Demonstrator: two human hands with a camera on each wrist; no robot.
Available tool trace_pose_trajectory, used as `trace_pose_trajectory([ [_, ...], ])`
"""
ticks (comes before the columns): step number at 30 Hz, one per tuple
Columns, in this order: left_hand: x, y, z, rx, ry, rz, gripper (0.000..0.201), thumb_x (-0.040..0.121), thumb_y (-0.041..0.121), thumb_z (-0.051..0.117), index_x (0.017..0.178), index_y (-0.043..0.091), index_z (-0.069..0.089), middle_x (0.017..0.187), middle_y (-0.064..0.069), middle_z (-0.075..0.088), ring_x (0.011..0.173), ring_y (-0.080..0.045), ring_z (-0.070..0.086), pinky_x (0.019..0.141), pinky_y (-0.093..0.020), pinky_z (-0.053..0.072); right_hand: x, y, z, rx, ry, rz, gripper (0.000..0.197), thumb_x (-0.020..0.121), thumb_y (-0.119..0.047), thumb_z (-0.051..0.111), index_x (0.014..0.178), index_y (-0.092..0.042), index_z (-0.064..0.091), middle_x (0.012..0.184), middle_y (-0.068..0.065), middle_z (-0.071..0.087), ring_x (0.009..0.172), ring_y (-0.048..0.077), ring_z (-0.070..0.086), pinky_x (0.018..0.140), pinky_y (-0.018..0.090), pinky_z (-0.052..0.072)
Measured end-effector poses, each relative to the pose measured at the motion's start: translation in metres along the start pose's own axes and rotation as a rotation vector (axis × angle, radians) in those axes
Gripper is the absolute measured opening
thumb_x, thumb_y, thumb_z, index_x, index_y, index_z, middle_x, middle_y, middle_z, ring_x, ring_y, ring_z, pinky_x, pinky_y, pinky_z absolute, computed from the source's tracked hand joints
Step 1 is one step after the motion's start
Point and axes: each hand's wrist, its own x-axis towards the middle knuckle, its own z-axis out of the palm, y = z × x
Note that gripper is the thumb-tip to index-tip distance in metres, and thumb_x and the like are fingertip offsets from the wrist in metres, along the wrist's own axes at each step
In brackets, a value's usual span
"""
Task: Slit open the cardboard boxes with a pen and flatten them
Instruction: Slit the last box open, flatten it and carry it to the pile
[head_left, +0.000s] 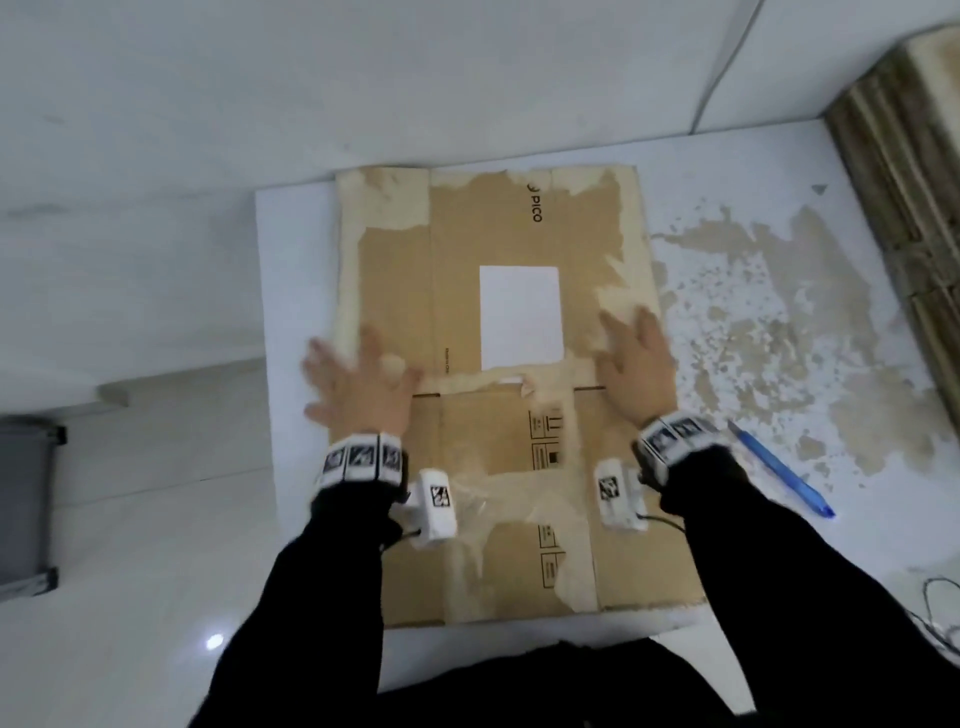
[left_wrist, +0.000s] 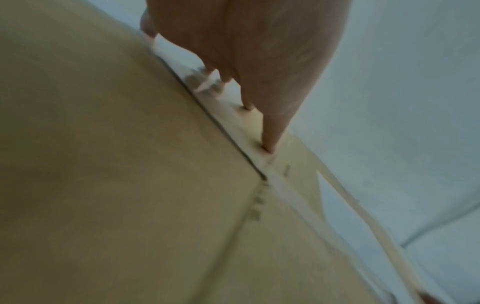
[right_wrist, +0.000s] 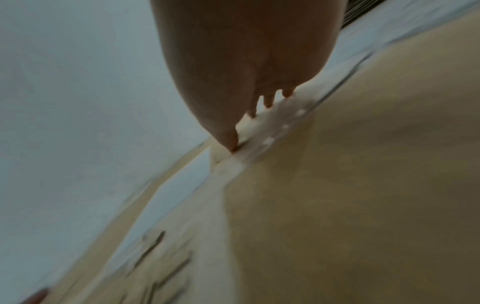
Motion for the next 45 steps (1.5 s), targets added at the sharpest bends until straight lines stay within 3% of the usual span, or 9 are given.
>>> trace_pose_trajectory([
  [7,-0.026,-0.035,-0.005,-0.404,0.124,-0.273,0.058,0.087,0.044,0.061,0.126,0.003,0.046,0.127,-0.019,0.053,0.117,-0.035,0.049,0.088,-0.038,0.038,-0.032,0.032,-0.014,0.448,0.099,0.433,0.054,0.094,-0.023,0.050,0.141,-0.003,0.032,0.141,0.019,0.041,0.128,0.035,0.041,0.105,0.043,0.034],
  [13,-0.041,-0.038,-0.008,-0.466,0.227,-0.125,0.037,0.092,0.038,0.057,0.099,0.003,0.049,0.097,-0.017,0.057,0.095,-0.035,0.056,0.069,-0.030,0.033,-0.047,0.055,-0.021,0.300,0.007,0.133,0.043,0.100,-0.014,0.038,0.143,-0.006,0.037,0.133,0.019,0.052,0.120,0.035,0.048,0.099,0.036,0.037],
  [17,-0.073,-0.015,-0.015,-0.427,0.368,-0.047,0.034,0.092,0.034,0.057,0.101,0.001,0.049,0.099,-0.021,0.059,0.092,-0.037,0.057,0.069,-0.032,0.036,-0.060,0.059,-0.037,0.427,0.075,0.067,0.045,0.100,-0.011,0.039,0.144,-0.009,0.035,0.136,0.014,0.052,0.123,0.028,0.049,0.096,0.023,0.034],
  [21,-0.118,0.019,-0.015,-0.452,0.505,0.025,0.034,0.092,0.034,0.057,0.099,0.002,0.049,0.099,-0.025,0.059,0.094,-0.040,0.056,0.074,-0.039,0.040,-0.076,0.077,-0.082,0.565,0.210,-0.001,0.045,0.099,-0.009,0.041,0.144,-0.010,0.033,0.103,-0.001,0.061,0.080,0.012,0.057,0.063,0.003,0.039],
  [25,-0.176,0.080,-0.015,-0.579,0.594,0.143,0.028,0.093,0.028,0.058,0.094,0.002,0.049,0.088,-0.015,0.052,0.083,-0.026,0.048,0.070,-0.032,0.032,-0.090,0.136,-0.151,0.640,0.333,-0.095,0.032,0.098,-0.008,0.044,0.129,-0.012,0.040,0.078,-0.004,0.056,0.059,0.007,0.049,0.047,0.008,0.034],
  [30,-0.234,0.192,0.003,-0.781,0.518,0.288,0.020,0.096,0.024,0.053,0.099,0.004,0.051,0.086,-0.007,0.050,0.080,-0.020,0.046,0.071,-0.028,0.031,-0.088,0.237,-0.253,0.650,0.429,-0.157,0.037,0.098,-0.009,0.042,0.134,-0.012,0.039,0.097,-0.007,0.057,0.083,0.003,0.058,0.065,0.006,0.037],
  [34,-0.261,0.287,0.033,-0.912,0.387,0.415,0.015,0.096,0.022,0.052,0.092,0.009,0.047,0.075,-0.001,0.047,0.067,-0.016,0.043,0.062,-0.028,0.034,-0.078,0.316,-0.334,0.527,0.463,-0.116,0.052,0.093,-0.004,0.044,0.143,-0.018,0.036,0.092,0.003,0.055,0.067,0.011,0.050,0.051,0.012,0.033],
  [41,-0.260,0.450,0.096,-1.093,0.147,0.473,0.009,0.097,0.017,0.051,0.100,0.008,0.051,0.083,-0.001,0.057,0.084,-0.019,0.052,0.077,-0.032,0.040,-0.013,0.444,-0.427,0.406,0.592,-0.032,0.053,0.091,-0.002,0.050,0.141,-0.015,0.038,0.125,0.016,0.058,0.111,0.033,0.055,0.089,0.022,0.036],
  [45,-0.239,0.532,0.130,-1.074,0.116,0.422,0.009,0.097,0.017,0.050,0.100,0.009,0.050,0.086,-0.002,0.057,0.085,-0.021,0.052,0.078,-0.030,0.039,0.057,0.510,-0.452,0.361,0.518,0.045,0.053,0.090,-0.007,0.054,0.141,-0.012,0.038,0.129,0.019,0.055,0.117,0.035,0.052,0.097,0.033,0.039],
])
